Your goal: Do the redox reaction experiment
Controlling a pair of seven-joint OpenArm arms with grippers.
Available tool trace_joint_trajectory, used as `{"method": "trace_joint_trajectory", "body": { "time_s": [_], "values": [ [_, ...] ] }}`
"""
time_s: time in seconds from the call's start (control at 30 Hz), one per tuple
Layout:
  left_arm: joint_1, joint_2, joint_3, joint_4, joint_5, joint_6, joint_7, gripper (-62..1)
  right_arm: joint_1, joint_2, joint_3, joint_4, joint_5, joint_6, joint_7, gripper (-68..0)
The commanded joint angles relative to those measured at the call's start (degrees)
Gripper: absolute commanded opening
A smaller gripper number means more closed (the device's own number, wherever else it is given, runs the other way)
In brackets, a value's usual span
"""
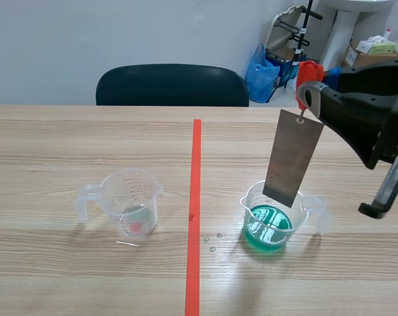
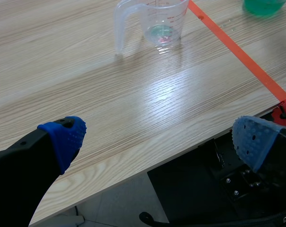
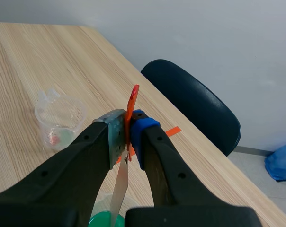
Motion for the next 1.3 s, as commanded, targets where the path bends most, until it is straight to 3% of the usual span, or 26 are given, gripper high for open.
{"method": "trace_joint_trajectory", "body": {
  "time_s": [0.0, 0.67, 0.8, 0.97, 1.1, 1.2, 1.27],
  "values": [
    [0.07, 0.15, -0.04, 1.09, -0.50, -0.04, -1.05, 1.4, 0.37, 0.76, 0.22, 1.05, 0.66, -0.20, 0.85, -65.6],
    [0.07, 0.04, -0.04, 1.09, -0.52, -0.02, -1.05, 1.4, 0.37, 0.76, 0.22, 1.05, 0.66, -0.20, 0.63, -65.6],
    [0.07, -2.05, -0.04, 1.09, -0.85, 0.42, -1.51, 1.4, 0.37, 0.76, 0.22, 1.05, 0.66, -0.20, 0.63, -65.6],
    [0.07, -6.78, 0.33, 1.07, -0.98, -0.07, 1.84, -23.2, 0.37, 0.76, 0.22, 1.05, 0.63, -0.20, 0.63, -65.6],
    [-6.45, -12.37, 2.36, 1.07, -1.46, -1.92, 6.64, -40.7, 0.37, 0.76, 0.22, 1.05, 0.63, -0.20, 0.61, -65.6],
    [-13.38, -16.59, 5.22, 1.09, -7.23, -4.94, 11.80, -57.2, 0.37, 0.76, 0.22, 1.05, 0.61, -0.20, 0.63, -65.6],
    [-18.67, -19.15, 8.07, 1.09, -10.36, -5.70, 14.86, -58.7, 0.37, 0.76, 0.22, 1.05, 0.59, -0.20, 0.63, -65.6]
  ]
}}
